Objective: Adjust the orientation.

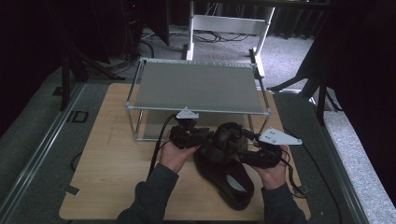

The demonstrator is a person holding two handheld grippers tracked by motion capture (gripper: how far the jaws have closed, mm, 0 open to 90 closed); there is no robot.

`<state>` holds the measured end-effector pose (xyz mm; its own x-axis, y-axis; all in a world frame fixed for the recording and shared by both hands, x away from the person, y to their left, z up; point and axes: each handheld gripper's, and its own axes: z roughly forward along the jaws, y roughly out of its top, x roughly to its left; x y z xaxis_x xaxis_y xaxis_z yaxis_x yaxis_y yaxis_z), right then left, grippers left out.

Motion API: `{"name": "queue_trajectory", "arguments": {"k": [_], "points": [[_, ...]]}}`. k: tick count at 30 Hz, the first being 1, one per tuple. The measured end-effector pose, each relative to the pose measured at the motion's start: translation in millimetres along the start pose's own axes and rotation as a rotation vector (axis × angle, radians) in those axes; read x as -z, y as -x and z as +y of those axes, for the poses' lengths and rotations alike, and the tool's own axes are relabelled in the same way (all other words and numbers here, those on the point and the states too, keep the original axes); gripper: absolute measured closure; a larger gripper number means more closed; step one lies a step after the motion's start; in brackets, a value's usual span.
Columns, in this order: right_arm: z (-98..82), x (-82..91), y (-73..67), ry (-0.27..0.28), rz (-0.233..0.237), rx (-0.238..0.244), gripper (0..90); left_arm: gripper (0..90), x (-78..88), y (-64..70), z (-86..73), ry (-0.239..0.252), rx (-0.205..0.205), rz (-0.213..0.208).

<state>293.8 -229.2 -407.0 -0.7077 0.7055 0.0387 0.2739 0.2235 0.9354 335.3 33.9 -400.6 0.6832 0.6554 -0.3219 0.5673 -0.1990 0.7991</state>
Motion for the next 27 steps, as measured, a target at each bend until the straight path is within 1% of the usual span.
{"name": "queue_trajectory", "arguments": {"k": [2,3,5,7,9,11,12,13,14,15,17,18,19,21,23,24,26,27], "points": [[0.2,4.2,2.6,0.021,-0.022,-0.009,32.5,72.8,-2.4,2.8,2.2,0.002,-0.001,-0.01],[0.2,6.4,4.8,0.027,-0.024,-0.019,32.5,72.8,-3.4,4.9,3.0,0.004,-0.003,-0.016],[-0.3,11.3,9.4,0.027,-0.024,-0.039,32.6,72.9,-5.5,10.7,3.9,0.008,-0.012,-0.014],[-2.0,16.0,11.8,0.031,-0.023,-0.045,32.4,73.0,-7.7,16.3,3.4,0.0,-0.025,-0.023],[-6.9,23.6,13.8,0.037,-0.029,-0.056,32.5,72.8,-10.4,21.6,1.1,-0.017,-0.037,-0.044],[-13.2,31.1,17.4,0.041,-0.024,-0.08,32.4,72.6,-14.3,27.9,-1.9,-0.03,-0.045,-0.066],[-13.2,31.1,17.4,0.041,-0.024,-0.08,32.4,72.1,-14.3,27.9,-1.9,-0.03,-0.045,-0.066],[-19.9,39.4,21.1,0.047,-0.022,-0.104,32.4,71.8,-18.8,34.0,-4.1,-0.043,-0.053,-0.089],[-19.9,39.4,21.1,0.047,-0.022,-0.104,32.4,71.7,-18.8,34.0,-4.1,-0.043,-0.053,-0.089],[-27.3,48.8,24.7,0.045,-0.021,-0.124,32.4,70.7,-23.4,39.7,-5.7,-0.05,-0.058,-0.108],[-33.3,55.3,27.7,0.031,-0.009,-0.141,32.5,69.9,-27.5,44.0,-7.7,-0.06,-0.062,-0.128],[-33.3,55.3,27.7,0.031,-0.009,-0.141,32.5,69.2,-27.5,44.0,-7.7,-0.06,-0.062,-0.128],[-39.4,60.9,30.2,0.017,0.005,-0.161,32.5,68.9,-32.0,47.0,-10.1,-0.074,-0.061,-0.145],[-45.9,64.8,31.5,0.012,0.004,-0.174,32.8,68.4,-36.2,49.4,-12.5,-0.081,-0.062,-0.154],[-47.2,65.4,31.8,0.014,0.002,-0.181,32.8,68.4,-36.2,49.4,-12.5,-0.081,-0.062,-0.154],[-53.1,66.6,33.1,0.015,-0.014,-0.198,36.8,68.4,-44.0,53.4,-14.9,-0.099,-0.072,-0.158],[-56.8,65.5,35.1,0.003,-0.038,-0.211,38.3,67.2,-48.4,55.3,-16.5,-0.112,-0.075,-0.178],[-56.8,65.5,35.1,0.003,-0.038,-0.211,38.3,65.3,-48.4,55.3,-16.5,-0.112,-0.075,-0.178]]}}
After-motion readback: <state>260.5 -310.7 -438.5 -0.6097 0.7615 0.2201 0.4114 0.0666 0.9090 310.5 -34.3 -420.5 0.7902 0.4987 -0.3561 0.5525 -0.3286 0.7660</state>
